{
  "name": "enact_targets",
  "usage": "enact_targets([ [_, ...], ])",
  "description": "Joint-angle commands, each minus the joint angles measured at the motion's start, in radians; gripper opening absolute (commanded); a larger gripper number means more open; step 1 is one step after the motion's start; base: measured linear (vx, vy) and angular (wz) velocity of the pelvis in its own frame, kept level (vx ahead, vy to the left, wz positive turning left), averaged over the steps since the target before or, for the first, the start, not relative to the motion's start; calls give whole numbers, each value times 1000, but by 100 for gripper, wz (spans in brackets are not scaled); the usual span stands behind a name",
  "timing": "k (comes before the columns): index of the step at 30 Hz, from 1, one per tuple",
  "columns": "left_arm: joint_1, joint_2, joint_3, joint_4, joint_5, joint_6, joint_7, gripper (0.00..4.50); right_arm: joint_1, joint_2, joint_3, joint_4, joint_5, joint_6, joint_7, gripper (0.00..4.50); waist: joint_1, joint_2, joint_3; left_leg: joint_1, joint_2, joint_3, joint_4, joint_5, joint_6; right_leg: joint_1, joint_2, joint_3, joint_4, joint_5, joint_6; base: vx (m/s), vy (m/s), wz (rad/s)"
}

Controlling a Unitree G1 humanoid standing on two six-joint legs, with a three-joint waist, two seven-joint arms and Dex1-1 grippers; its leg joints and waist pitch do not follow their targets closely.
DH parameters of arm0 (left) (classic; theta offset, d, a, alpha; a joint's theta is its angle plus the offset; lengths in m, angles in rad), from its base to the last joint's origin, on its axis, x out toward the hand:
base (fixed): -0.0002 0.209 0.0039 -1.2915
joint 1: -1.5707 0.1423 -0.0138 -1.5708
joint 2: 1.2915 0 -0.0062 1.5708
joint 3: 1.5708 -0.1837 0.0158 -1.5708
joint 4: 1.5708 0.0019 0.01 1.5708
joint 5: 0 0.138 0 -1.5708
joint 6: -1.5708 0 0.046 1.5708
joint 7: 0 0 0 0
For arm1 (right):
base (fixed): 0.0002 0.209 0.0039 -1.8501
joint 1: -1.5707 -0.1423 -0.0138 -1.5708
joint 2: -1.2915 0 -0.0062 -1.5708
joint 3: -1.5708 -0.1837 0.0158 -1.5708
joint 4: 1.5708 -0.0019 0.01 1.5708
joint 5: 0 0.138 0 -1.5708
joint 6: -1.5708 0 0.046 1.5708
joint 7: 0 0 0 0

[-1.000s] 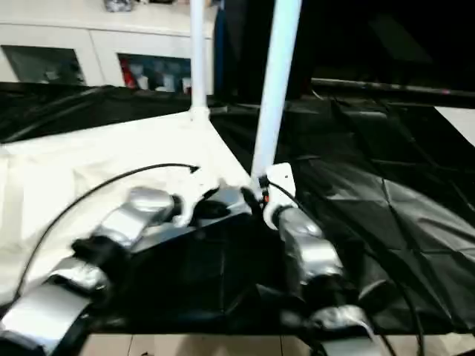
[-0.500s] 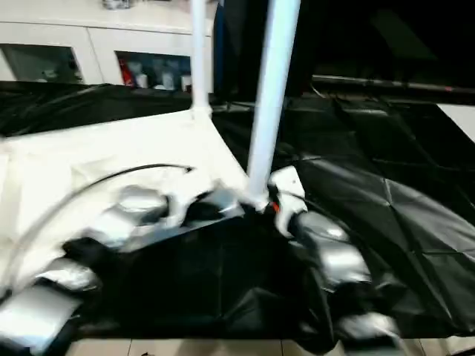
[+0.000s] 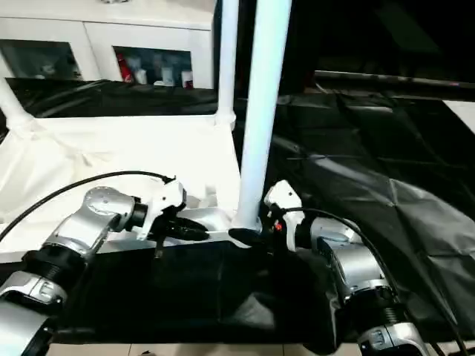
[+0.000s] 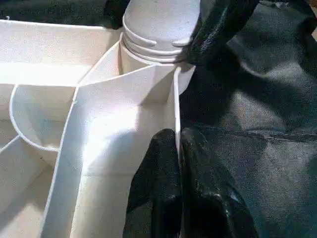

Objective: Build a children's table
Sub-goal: Rotate leg to tighten

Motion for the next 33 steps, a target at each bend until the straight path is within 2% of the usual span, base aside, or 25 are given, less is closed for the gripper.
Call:
enact_targets([
  [1,29,-8,4,-4,-36,12,-30,0,-7,-14,11,16,-13,-12,21,320,2,-13,-52,9,44,-15,-59,-165,60,48,-57,37,-62,-137,-239,0,0,0],
  [5,33,-8,5,-13,-36,20,-38,0,-15,-14,17,41,-18,-26,27,283,1,-14,-54,7,41,-13,-55,-124,79,49,-53,35,-55,-69,-254,0,0,0],
  [10,32,-10,3,-5,-28,17,-16,0,-14,-9,18,61,-27,-39,18,274,2,-14,-54,8,41,-13,-53,-124,85,50,-53,35,-54,-68,-259,0,0,0],
  [12,20,-21,3,21,-5,20,48,0,-21,7,5,93,-47,-52,-47,273,1,-15,-54,7,40,-13,-53,-125,83,50,-53,35,-54,-72,-260,0,0,0],
  [14,1,-45,12,47,12,28,123,0,-30,31,-13,147,-85,-93,-160,272,-4,-15,-46,8,40,-15,-58,-180,59,43,-56,36,-67,-172,-240,0,0,0],
  [15,-12,-63,22,58,9,45,154,0,-36,50,-29,179,-92,-102,-223,272,-7,-17,-45,10,39,-16,-60,-216,34,41,-57,38,-73,-247,-222,0,0,0],
  [16,-44,-107,30,94,19,58,230,0,-38,97,-65,212,-87,-88,-334,272,-10,-17,-43,13,38,-18,-63,-249,16,39,-58,37,-80,-321,-202,0,0,0],
  [17,-45,-108,30,96,20,58,233,0,-38,99,-66,212,-86,-86,-338,272,-12,-16,-41,14,38,-19,-65,-263,8,36,-57,39,-84,-352,-191,0,0,0],
  [18,-80,-155,18,154,56,50,335,0,-35,165,-101,204,-72,-36,-460,272,-13,-15,-41,18,37,-22,-67,-281,-5,34,-56,39,-89,-384,-169,0,0,0],
  [20,-83,-159,17,158,59,49,343,0,-34,170,-103,202,-71,-32,-469,272,-13,-16,-42,17,38,-23,-68,-283,-7,34,-56,40,-89,-385,-164,0,0,0],
  [21,-111,-198,18,196,76,73,434,0,-52,221,-126,218,-70,-15,-575,272,-10,-16,-42,20,38,-22,-68,-289,-1,31,-56,40,-91,-379,-157,0,0,0],
  [22,-123,-214,20,213,83,82,476,0,-62,243,-136,231,-69,-10,-622,272,-12,-11,-41,22,38,-23,-70,-307,-6,25,-56,41,-93,-388,-157,0,0,0],
  [23,-123,-214,20,213,83,82,476,0,-62,243,-136,231,-69,-10,-622,272,-11,-13,-43,22,37,-24,-69,-307,-9,28,-56,40,-93,-392,-154,0,0,0],
  [24,-136,-236,16,232,95,96,514,0,-78,272,-145,252,-74,-6,-692,272,-9,-10,-45,15,37,-26,-72,-287,-14,32,-58,40,-90,-376,-151,0,0,0],
  [25,-147,-254,7,250,112,101,551,0,-94,300,-148,272,-82,0,-750,272,-11,-10,-44,17,37,-25,-71,-287,-17,29,-55,40,-90,-353,-152,0,0,0],
  [27,-160,-282,-13,283,140,104,592,0,-119,347,-140,294,-108,-10,-823,272,-11,-11,-46,17,35,-25,-72,-289,-21,32,-55,40,-90,-344,-151,0,0,0],
  [32,-167,-293,-18,310,155,98,608,0,-133,371,-111,272,-125,-36,-793,272,-6,-13,-45,15,34,-24,-72,-291,-4,33,-55,40,-91,-326,-142,0,0,0],
  [33,-166,-286,-16,310,152,97,602,0,-131,361,-111,259,-119,-50,-763,307,-6,-16,-44,14,35,-24,-72,-297,-2,33,-55,40,-92,-336,-140,0,0,0],
])
